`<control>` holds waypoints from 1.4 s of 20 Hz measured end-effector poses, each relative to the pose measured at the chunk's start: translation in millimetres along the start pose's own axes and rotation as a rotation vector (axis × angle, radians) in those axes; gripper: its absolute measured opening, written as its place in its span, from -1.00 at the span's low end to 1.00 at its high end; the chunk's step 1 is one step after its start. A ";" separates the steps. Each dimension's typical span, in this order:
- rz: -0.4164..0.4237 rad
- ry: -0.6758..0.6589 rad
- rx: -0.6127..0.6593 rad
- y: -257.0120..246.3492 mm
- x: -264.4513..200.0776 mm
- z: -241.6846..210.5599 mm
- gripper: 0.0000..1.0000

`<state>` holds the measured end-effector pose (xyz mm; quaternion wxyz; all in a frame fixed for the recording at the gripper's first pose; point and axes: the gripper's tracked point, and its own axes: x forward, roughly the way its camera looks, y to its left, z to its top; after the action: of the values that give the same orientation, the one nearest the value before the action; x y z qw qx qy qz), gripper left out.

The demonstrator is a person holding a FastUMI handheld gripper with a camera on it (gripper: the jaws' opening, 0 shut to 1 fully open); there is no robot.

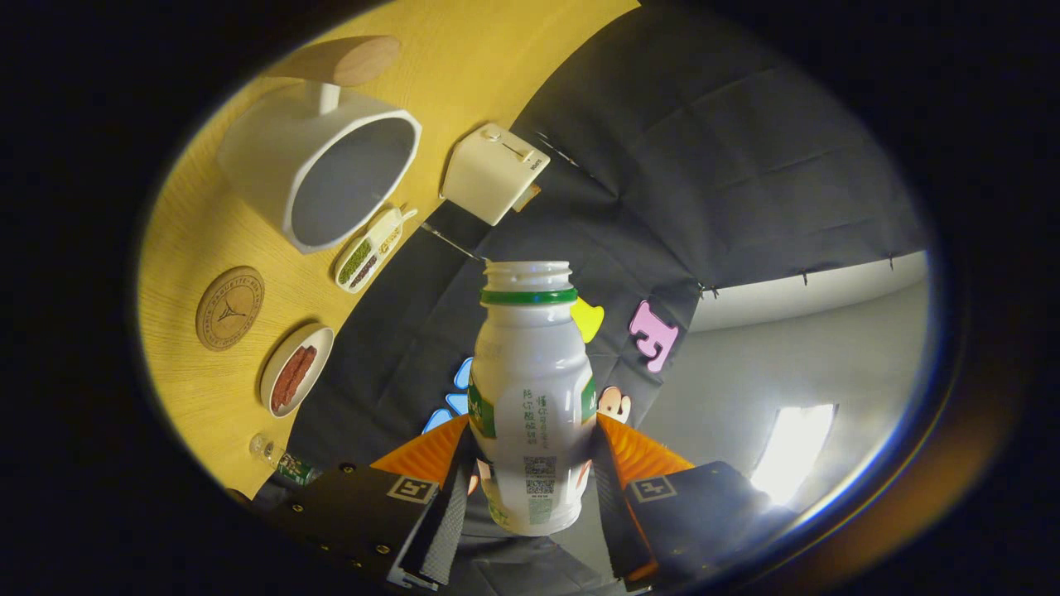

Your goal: Take the bottle from table, then pour the juice into the cup, finally place the bottle on the coaster

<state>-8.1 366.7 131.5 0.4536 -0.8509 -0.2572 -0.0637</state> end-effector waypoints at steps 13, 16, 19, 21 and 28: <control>0.209 0.080 0.407 61.4 -9.7 -1.1 0.39; 0.265 0.091 0.560 75.3 -13.3 4.9 0.39; 0.319 0.097 0.734 85.5 -17.1 13.6 0.39; 0.354 0.100 0.850 90.4 -18.8 16.8 0.39; 0.438 0.130 1.272 101.8 -7.8 16.2 0.39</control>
<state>33.6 330.4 44.1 0.8832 -0.4452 -0.0384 0.1423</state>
